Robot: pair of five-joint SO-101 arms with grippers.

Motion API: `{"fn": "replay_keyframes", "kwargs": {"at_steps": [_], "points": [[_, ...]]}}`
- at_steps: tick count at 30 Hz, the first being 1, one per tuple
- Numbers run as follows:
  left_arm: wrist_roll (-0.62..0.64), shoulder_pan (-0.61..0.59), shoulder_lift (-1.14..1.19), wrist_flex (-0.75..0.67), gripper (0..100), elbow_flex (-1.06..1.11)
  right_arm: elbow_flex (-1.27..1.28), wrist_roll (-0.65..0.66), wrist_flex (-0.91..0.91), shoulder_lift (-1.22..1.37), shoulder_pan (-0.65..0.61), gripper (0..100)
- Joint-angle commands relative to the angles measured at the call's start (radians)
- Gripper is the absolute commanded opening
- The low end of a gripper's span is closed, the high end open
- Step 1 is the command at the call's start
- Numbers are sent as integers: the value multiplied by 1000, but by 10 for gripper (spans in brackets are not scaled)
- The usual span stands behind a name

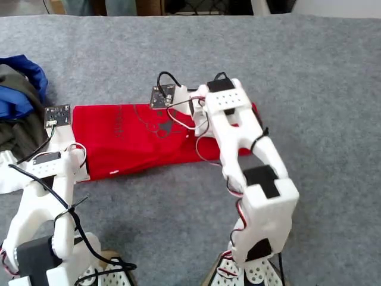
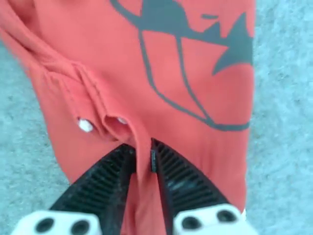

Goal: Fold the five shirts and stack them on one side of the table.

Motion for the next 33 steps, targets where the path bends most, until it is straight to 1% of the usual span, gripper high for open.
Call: {"fn": "replay_keyframes", "kwargs": {"at_steps": [1, 5, 7, 8, 10, 12, 13, 14, 15, 17, 18, 20, 21, 25, 27, 33], "points": [[3, -4, 0, 9, 29, -47, -105, 11, 35, 10, -21, 97], [3, -4, 0, 9, 29, -47, -168, 5, 109, -2, -29, 338], [2, -4, 0, 9, 29, -47, -200, -12, 130, -16, -29, 435], [2, -4, 0, 9, 29, -47, -209, -37, 133, -25, -26, 468], [2, -4, 0, 9, 29, -45, -228, -69, 149, -54, -21, 483], [2, -4, 0, 9, 29, -45, -228, -71, 184, -91, -17, 459], [2, -4, 0, 9, 29, -45, -225, -71, 206, -113, -14, 423], [2, -4, 0, 9, 29, -45, -222, -69, 230, -134, -12, 366], [2, -4, 0, 9, 29, -45, -220, -68, 262, -156, -11, 283], [2, -4, -2, 9, 29, -44, -220, -75, 319, -191, -11, 57], [2, -4, -2, 9, 29, -44, -219, -83, 338, -200, -3, 3], [2, -4, -5, 9, 29, -42, -202, -121, 344, -203, 20, 97], [2, -4, -5, 9, 29, -42, -185, -135, 331, -202, 34, 100], [2, -4, -5, 9, 29, -41, -65, -233, 239, -182, 94, 10], [2, -5, -6, 9, 29, -41, 5, -267, 186, -159, 124, 27], [2, -5, -6, 9, 30, -41, 143, -353, -63, -53, 163, 15]]}}
